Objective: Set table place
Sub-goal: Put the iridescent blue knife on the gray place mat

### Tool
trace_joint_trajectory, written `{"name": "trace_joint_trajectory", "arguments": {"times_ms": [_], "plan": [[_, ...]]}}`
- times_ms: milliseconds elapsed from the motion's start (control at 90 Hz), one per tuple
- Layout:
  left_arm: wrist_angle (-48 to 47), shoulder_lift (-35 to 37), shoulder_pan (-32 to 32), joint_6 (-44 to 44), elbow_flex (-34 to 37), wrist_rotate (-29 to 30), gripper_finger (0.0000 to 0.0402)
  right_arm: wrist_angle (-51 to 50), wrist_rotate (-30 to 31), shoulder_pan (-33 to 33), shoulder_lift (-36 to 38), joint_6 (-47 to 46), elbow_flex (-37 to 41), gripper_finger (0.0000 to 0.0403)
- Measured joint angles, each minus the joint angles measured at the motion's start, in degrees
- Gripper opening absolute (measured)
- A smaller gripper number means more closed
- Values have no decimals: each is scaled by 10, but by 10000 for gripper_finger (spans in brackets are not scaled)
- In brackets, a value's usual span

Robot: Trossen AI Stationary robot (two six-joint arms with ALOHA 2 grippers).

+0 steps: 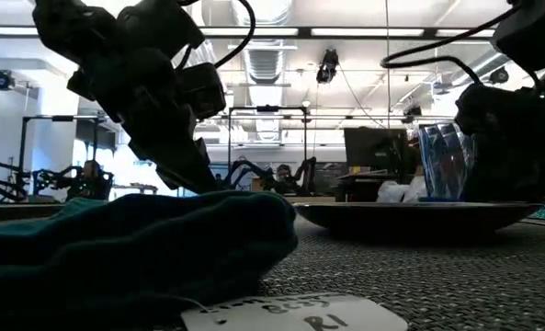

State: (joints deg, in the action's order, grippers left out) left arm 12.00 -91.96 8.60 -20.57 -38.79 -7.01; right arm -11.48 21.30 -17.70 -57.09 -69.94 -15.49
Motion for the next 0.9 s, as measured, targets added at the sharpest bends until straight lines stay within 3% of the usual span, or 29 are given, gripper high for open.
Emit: {"name": "trace_joint_trajectory", "arguments": {"times_ms": [522, 811, 900], "plan": [[0, 0, 1, -1, 0, -12, 76, -1, 17, 1, -48, -91, 1, 6], [0, 0, 1, -1, 0, -12, 76, -10, 5, 1, -35, -13, -26, 101], [0, 0, 1, -1, 0, -12, 76, -56, -33, 1, -23, 35, -53, 133]]}}
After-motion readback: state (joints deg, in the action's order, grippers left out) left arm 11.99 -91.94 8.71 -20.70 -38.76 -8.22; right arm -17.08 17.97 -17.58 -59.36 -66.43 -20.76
